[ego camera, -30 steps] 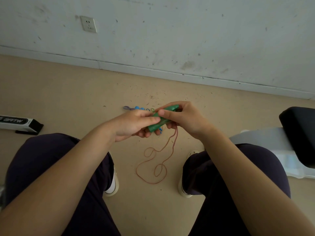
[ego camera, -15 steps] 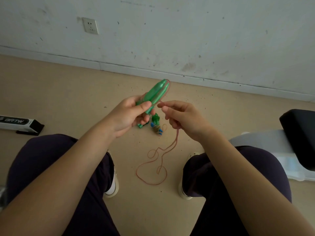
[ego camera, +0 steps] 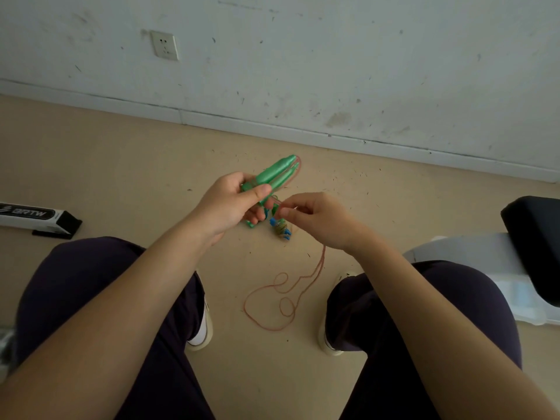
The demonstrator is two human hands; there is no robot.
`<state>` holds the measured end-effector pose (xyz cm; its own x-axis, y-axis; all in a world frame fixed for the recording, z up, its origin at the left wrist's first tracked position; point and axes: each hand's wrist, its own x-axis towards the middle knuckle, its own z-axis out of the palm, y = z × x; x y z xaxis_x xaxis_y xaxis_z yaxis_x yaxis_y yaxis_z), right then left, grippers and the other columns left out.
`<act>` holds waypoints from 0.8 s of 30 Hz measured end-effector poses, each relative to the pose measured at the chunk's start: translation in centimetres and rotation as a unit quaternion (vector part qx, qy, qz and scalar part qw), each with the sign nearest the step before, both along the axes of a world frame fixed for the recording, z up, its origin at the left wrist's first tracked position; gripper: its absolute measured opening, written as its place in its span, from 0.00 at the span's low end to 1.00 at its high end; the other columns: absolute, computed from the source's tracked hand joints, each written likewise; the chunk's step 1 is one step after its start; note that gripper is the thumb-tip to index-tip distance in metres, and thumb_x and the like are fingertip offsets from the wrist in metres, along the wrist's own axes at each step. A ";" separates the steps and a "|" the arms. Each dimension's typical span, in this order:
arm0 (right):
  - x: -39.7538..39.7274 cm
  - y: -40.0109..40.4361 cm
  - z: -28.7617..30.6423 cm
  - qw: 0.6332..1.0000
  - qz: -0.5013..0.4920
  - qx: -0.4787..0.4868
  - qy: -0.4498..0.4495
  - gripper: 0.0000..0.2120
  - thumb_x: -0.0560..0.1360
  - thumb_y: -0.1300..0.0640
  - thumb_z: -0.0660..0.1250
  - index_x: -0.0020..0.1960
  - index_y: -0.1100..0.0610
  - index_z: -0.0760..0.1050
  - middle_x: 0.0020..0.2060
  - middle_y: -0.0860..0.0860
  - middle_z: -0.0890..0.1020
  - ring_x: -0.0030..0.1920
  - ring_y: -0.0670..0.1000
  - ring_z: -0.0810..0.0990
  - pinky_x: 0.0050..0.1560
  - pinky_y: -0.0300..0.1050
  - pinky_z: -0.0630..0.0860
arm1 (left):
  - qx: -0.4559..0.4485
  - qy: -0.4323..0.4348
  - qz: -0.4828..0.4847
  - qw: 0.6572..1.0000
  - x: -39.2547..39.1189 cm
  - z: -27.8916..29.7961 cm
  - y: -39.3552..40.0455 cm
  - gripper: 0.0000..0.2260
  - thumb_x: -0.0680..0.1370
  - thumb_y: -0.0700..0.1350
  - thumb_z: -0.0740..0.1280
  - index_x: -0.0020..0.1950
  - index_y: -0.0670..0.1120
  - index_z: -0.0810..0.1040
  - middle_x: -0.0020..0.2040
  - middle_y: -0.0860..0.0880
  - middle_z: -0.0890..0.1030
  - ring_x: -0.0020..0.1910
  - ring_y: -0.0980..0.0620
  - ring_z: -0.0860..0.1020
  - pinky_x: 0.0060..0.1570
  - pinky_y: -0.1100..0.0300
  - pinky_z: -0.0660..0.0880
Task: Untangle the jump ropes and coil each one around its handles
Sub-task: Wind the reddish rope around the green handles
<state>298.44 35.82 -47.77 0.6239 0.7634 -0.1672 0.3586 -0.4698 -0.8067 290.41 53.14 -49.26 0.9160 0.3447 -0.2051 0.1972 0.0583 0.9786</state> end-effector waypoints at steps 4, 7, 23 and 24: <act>0.0 -0.1 -0.1 1.000 -0.001 0.002 -0.009 0.10 0.81 0.55 0.63 0.46 0.57 0.80 0.21 0.39 0.69 0.24 0.41 0.67 0.28 0.30 0.64 | 0.091 0.015 0.017 0.996 0.3 -0.5 0.3 0.08 0.81 0.41 0.67 0.60 0.41 0.76 0.40 0.45 0.84 0.32 0.49 0.81 0.37 0.53 0.81; -0.6 0.1 0.4 0.999 0.028 0.004 -0.034 0.11 0.81 0.56 0.63 0.41 0.54 0.78 0.24 0.42 0.69 0.26 0.41 0.67 0.31 0.32 0.65 | 0.199 0.022 -0.011 0.980 0.4 -0.9 -0.2 0.06 0.82 0.42 0.65 0.58 0.43 0.75 0.37 0.47 0.82 0.29 0.51 0.81 0.34 0.54 0.80; 0.6 -0.1 -0.2 0.986 -0.019 0.101 -0.131 0.06 0.78 0.59 0.67 0.43 0.55 0.79 0.38 0.50 0.81 0.40 0.49 0.76 0.44 0.41 0.72 | 0.111 0.088 -0.311 0.940 -0.3 0.2 -1.2 0.04 0.81 0.42 0.67 0.50 0.42 0.78 0.38 0.43 0.82 0.29 0.49 0.77 0.28 0.60 0.74; 0.6 -0.1 -0.3 0.988 -0.027 0.101 -0.116 0.07 0.79 0.58 0.66 0.42 0.54 0.79 0.37 0.50 0.81 0.39 0.48 0.77 0.43 0.40 0.72 | 0.107 0.083 -0.311 0.941 -0.4 0.3 -1.3 0.03 0.80 0.42 0.68 0.50 0.42 0.78 0.38 0.43 0.82 0.29 0.49 0.78 0.28 0.60 0.74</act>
